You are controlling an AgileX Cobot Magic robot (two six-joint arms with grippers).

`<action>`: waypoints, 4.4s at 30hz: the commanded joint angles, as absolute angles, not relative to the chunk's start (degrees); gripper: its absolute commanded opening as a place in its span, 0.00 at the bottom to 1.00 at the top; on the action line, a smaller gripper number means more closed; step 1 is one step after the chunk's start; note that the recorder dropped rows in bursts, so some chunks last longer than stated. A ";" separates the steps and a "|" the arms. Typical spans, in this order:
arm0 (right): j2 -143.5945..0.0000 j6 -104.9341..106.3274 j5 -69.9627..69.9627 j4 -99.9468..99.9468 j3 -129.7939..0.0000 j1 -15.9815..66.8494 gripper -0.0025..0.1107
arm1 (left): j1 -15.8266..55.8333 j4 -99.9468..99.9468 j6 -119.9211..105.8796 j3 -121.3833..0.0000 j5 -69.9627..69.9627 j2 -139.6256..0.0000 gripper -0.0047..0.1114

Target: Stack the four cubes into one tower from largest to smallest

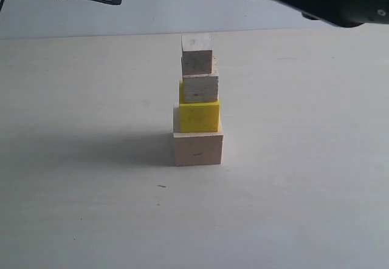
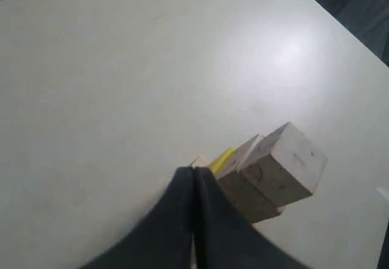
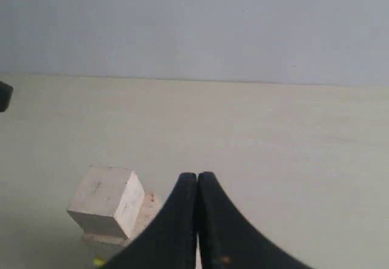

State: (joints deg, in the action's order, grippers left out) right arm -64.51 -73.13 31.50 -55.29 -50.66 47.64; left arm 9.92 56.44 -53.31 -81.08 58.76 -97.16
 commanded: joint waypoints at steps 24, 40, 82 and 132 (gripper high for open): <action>-71.80 -74.51 27.42 -80.58 -51.24 30.80 0.02 | 9.92 61.02 -44.50 -80.80 60.85 -99.67 0.04; -85.74 -85.30 -6.40 -70.40 -51.24 9.17 0.02 | 10.97 61.19 -44.73 -80.80 61.27 -100.20 0.04; -99.10 -113.97 -56.83 -86.79 -51.24 1.55 0.02 | 16.08 70.98 -55.21 -76.51 64.47 -107.32 0.04; -99.10 -115.51 -62.79 -88.89 -51.24 6.48 0.02 | 17.88 70.87 -59.62 -76.51 63.06 -107.32 0.04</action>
State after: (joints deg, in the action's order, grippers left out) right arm -99.31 -115.58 -62.94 -88.91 -50.88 4.81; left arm 17.62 70.09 -59.32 -76.59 63.44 -107.44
